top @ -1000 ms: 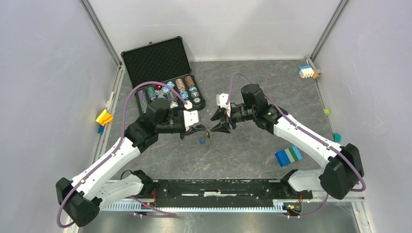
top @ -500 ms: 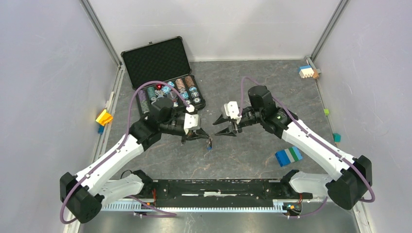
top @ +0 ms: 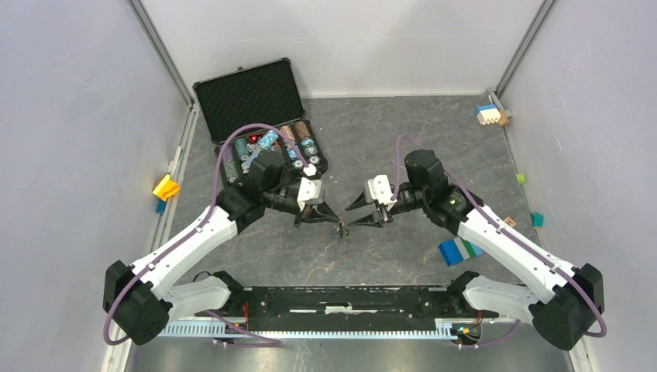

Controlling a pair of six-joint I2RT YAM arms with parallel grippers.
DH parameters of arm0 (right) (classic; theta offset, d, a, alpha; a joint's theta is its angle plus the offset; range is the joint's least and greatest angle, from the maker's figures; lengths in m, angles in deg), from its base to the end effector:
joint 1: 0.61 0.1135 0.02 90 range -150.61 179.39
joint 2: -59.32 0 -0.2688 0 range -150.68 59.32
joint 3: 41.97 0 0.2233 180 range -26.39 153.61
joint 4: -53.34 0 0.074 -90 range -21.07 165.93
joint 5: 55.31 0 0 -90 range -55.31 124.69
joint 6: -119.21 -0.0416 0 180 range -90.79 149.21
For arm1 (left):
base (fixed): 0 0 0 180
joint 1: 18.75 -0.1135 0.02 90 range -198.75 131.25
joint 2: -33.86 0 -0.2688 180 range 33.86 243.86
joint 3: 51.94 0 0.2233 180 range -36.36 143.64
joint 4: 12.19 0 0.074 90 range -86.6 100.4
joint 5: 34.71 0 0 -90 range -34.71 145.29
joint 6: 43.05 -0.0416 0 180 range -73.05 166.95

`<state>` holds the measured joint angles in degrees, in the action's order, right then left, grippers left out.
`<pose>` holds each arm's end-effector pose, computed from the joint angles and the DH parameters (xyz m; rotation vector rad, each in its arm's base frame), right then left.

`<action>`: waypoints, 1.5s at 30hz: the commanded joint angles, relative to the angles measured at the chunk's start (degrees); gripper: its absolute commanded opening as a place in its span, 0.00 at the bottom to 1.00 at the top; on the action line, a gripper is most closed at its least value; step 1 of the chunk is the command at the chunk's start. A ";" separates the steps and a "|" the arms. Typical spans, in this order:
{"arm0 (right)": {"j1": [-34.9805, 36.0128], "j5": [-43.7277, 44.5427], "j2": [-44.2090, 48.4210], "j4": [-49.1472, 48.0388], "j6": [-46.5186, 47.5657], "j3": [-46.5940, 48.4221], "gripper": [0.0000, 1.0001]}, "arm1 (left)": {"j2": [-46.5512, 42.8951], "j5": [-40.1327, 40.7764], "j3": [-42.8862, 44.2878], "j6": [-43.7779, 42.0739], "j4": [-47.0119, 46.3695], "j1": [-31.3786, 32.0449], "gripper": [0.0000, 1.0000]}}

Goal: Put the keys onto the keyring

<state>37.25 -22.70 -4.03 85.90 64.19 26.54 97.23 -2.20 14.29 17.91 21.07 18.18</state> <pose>0.1423 0.1550 0.3295 -1.6000 1.1275 1.0446 0.1433 -0.1516 0.3162 1.5507 1.2817 -1.1259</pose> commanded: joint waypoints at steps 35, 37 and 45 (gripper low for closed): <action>-0.96 -0.51 0.75 -16.53 -12.22 -7.66 0.27 | -2.64 -2.02 -4.59 4.41 -15.52 -0.28 0.02; -1.01 -0.62 0.72 -16.54 -12.22 -7.63 0.24 | -2.62 -2.05 -4.64 4.37 -15.53 -0.28 0.02; -1.00 -0.87 0.66 -16.54 -12.48 -7.49 0.16 | -2.56 -1.95 -4.82 4.45 -15.60 -0.28 0.02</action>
<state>36.40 -22.32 -3.31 71.08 52.39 18.67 95.94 -2.25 9.59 20.91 8.76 18.16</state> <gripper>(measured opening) 0.180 0.040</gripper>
